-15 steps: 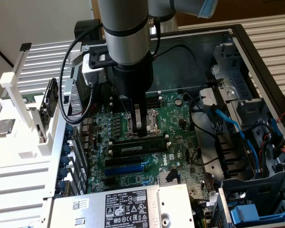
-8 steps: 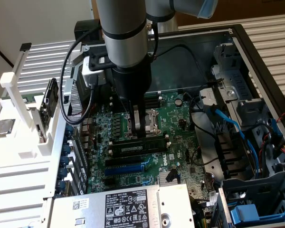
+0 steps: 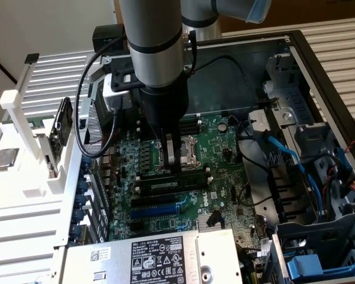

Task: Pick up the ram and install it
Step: 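Press down the ram until it locks into place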

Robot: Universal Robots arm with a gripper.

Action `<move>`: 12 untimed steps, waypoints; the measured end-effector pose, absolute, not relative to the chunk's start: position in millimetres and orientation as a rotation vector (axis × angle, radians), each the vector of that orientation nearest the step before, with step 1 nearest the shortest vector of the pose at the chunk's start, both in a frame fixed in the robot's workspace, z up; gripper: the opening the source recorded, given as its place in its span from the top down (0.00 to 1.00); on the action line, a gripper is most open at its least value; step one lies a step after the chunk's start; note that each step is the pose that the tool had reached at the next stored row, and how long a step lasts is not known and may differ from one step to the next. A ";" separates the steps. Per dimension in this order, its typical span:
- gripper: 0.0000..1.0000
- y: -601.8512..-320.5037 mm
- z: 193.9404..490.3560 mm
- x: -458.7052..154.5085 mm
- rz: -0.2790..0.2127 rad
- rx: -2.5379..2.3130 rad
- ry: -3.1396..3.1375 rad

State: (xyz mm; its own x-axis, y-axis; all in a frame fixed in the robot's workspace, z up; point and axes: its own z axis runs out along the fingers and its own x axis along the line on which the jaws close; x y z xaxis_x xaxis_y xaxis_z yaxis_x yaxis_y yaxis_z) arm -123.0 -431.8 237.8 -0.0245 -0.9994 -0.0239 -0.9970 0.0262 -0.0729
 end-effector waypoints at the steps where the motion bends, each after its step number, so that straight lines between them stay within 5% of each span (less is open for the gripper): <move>1: 0.90 -431.8 237.4 -123.1 -0.054 -2.145 2.200; 12: 0.90 -431.8 233.1 -123.5 -0.054 -2.147 2.199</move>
